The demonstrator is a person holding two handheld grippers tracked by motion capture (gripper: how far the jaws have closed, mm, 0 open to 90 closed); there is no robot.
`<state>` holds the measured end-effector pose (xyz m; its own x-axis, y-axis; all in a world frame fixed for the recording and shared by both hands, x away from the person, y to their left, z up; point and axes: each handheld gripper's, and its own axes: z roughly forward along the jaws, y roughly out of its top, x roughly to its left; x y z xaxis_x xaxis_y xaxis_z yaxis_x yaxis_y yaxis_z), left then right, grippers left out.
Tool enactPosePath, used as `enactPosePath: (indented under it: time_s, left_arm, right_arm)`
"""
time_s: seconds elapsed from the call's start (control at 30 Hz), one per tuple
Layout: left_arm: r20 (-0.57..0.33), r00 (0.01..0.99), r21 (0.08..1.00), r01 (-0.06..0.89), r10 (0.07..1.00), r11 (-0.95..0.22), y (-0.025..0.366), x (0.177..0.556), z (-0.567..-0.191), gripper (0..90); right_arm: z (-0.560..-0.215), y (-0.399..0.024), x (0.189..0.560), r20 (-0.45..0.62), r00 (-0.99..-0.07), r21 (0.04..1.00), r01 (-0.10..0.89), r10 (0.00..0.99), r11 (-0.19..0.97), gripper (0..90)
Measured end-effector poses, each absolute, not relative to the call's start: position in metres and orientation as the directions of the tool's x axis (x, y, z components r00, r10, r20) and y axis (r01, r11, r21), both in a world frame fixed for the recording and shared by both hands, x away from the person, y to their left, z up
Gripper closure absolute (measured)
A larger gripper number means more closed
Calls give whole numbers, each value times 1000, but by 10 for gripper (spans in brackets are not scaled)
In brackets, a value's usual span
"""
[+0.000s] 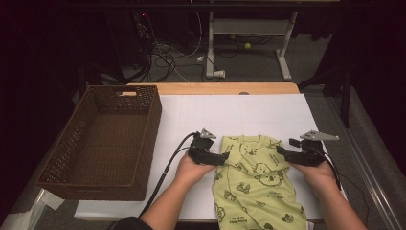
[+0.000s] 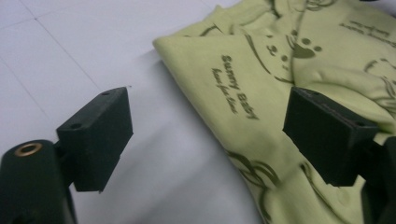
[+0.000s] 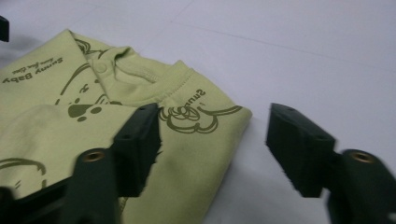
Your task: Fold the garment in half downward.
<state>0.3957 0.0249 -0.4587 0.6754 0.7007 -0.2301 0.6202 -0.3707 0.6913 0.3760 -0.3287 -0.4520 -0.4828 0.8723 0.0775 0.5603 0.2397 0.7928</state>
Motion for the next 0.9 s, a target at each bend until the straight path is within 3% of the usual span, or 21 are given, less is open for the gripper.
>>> enactPosePath:
  time_s: [0.13, 0.47, 0.63, 0.9]
  left_arm:
    - [-235, 673, 674, 633, 702, -382, 20, 413, -461, 217]
    - [-265, 630, 666, 667, 730, -334, 5, 426, -468, 400]
    - [-217, 640, 673, 645, 737, -362, -2, 420, -469, 509]
    - [-200, 661, 679, 626, 724, -384, -3, 419, -470, 716]
  right_arm:
    - [-453, -325, 387, 47, -462, 760, 592, 886, 268, 523]
    - [-464, -319, 401, 52, -451, 716, 638, 891, 282, 428]
    - [-464, -315, 400, 29, -476, 715, 624, 879, 315, 568]
    - [-465, -316, 399, 49, -490, 715, 626, 870, 313, 694]
